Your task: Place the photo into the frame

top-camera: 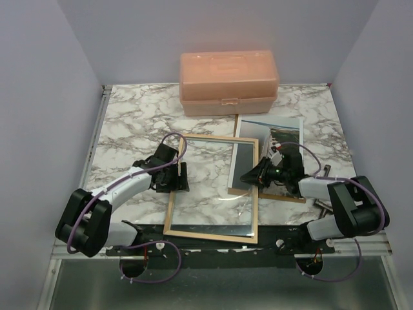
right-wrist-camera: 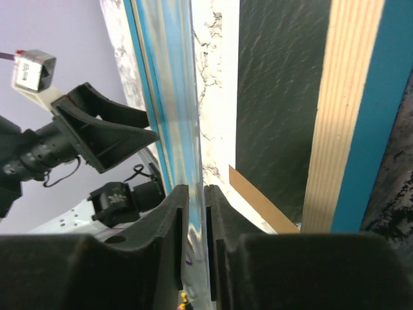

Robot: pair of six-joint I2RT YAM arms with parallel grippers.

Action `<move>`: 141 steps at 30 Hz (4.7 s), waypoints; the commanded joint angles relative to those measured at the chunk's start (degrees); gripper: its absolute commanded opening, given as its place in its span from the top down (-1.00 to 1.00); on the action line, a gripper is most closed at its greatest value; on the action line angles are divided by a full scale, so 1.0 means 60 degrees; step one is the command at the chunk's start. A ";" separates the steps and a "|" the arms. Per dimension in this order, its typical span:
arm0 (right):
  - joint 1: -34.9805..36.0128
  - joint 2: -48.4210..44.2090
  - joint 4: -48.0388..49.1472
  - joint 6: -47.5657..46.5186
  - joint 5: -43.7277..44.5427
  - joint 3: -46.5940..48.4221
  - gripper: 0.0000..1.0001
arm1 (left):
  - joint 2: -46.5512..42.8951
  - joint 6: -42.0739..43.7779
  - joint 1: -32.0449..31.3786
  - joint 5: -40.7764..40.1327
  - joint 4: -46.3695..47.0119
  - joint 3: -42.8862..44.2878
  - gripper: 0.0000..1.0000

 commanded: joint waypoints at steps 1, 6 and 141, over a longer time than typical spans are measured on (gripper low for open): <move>0.0066 -0.0788 -0.1873 -0.0893 0.0742 0.0711 0.59 | -0.0766 -0.0105 0.0000 0.0106 -0.0027 -0.0099 -0.54; 0.0066 -0.1494 -0.3330 -0.1355 0.1087 0.1392 0.83 | -0.1174 -0.0127 0.0111 -0.0452 -0.0400 -0.0012 -0.54; 0.0066 -0.2865 -0.4957 0.0100 0.0501 0.2380 0.99 | -0.0749 0.0108 0.0805 0.0563 0.1329 -0.1345 0.69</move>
